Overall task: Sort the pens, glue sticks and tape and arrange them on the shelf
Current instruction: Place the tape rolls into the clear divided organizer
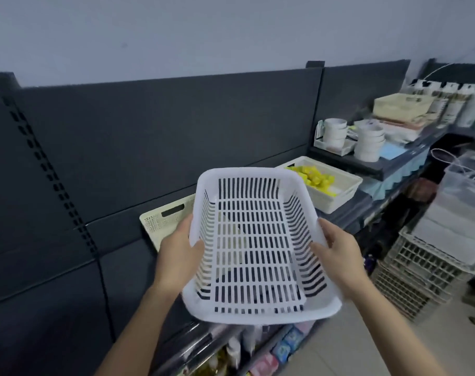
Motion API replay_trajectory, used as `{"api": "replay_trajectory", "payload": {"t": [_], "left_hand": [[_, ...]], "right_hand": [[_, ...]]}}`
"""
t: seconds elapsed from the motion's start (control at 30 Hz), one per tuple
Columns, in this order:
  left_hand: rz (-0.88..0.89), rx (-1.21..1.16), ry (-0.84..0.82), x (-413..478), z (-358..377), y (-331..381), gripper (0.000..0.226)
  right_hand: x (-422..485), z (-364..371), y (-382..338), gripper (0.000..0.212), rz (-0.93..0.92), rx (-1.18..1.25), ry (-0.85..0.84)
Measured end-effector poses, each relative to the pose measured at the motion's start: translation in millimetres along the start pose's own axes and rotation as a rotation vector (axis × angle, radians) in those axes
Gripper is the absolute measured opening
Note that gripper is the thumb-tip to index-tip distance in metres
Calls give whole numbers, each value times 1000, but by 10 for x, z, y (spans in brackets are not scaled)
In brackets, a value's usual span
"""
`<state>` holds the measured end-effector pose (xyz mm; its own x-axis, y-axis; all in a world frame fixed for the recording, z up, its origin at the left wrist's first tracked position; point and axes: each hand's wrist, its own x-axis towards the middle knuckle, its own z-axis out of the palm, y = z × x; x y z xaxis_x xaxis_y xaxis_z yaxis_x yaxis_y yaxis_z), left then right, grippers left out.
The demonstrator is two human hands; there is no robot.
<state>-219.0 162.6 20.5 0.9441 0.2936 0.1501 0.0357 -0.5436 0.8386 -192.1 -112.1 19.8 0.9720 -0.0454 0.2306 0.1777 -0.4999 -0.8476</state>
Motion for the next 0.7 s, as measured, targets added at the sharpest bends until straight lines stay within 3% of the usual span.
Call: {"api": "replay_trajectory", "payload": {"t": [0.17, 0.3, 0.43, 0.53, 0.6, 0.7], "left_hand": [[-171, 3, 202, 146, 325, 198, 28], [-320, 222, 390, 278, 389, -79, 44], [-553, 193, 385, 326, 430, -332, 25], [-632, 273, 355, 333, 441, -459, 6], [-627, 333, 368, 361, 442, -550, 20], [-619, 375, 385, 354, 397, -561, 22]], "right_hand": [[779, -134, 153, 46, -43, 70, -166], [1288, -163, 242, 43, -79, 93, -276], [1596, -55, 389, 42, -54, 102, -388], [1762, 34, 445, 37, -26, 112, -455], [1837, 51, 440, 35, -1, 152, -468], [1962, 70, 437, 36, 5, 185, -505]]}}
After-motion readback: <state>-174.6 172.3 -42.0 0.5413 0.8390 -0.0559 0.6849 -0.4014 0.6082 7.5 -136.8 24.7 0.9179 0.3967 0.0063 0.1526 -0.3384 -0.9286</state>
